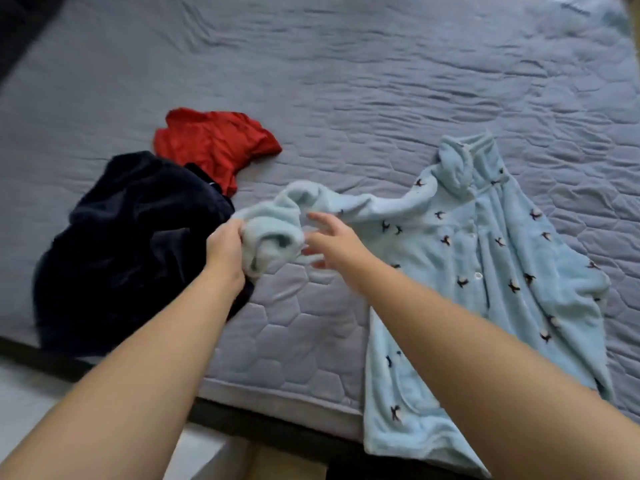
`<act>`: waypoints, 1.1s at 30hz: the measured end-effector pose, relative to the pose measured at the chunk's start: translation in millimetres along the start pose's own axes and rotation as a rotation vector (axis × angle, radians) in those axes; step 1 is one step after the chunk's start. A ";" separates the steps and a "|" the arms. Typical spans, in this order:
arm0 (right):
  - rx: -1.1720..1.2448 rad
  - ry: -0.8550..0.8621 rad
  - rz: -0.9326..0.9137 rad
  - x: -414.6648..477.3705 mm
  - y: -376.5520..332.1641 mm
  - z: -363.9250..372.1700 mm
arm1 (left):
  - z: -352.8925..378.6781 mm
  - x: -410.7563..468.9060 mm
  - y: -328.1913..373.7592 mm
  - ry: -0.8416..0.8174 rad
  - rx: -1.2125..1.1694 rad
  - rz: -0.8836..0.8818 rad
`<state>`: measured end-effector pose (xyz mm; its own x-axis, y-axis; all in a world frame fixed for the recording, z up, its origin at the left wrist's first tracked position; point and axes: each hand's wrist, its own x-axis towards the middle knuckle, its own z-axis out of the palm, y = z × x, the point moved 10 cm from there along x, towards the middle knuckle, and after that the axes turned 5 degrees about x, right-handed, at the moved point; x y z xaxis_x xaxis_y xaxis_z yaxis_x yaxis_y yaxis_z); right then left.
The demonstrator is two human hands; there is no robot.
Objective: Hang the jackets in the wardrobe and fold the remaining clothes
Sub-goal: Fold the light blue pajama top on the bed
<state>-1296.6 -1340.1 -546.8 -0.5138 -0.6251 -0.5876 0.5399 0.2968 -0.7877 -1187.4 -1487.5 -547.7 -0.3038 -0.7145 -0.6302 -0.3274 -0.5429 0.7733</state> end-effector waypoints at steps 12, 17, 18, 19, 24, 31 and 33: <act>-0.393 0.210 0.238 18.9 136.9 -85.1 | -20.3 23.7 -174.4 -0.069 0.360 -0.245; -0.489 0.256 0.397 -24.5 224.1 -172.4 | 20.3 -27.3 -297.9 -0.214 0.506 -0.382; -0.504 0.263 0.408 -29.8 233.7 -183.2 | 28.0 -34.9 -309.8 -0.237 0.527 -0.381; -0.520 0.269 0.414 -36.7 244.5 -194.2 | 35.2 -43.3 -323.3 -0.255 0.547 -0.380; -0.566 0.288 0.417 -72.5 288.1 -237.2 | 61.5 -79.3 -371.5 -0.396 0.842 -0.246; -0.711 0.655 0.434 -152.9 300.1 -307.3 | 56.5 -120.1 -376.1 -0.242 1.485 0.031; -0.652 0.637 0.495 -167.2 315.6 -313.4 | 47.6 -121.7 -382.4 -0.207 1.419 -0.042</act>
<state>-1249.3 -915.6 -755.1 -0.6922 0.1143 -0.7126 0.4184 0.8681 -0.2672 -1067.8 -1171.9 -770.0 -0.3537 -0.5660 -0.7447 -0.9017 0.4178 0.1108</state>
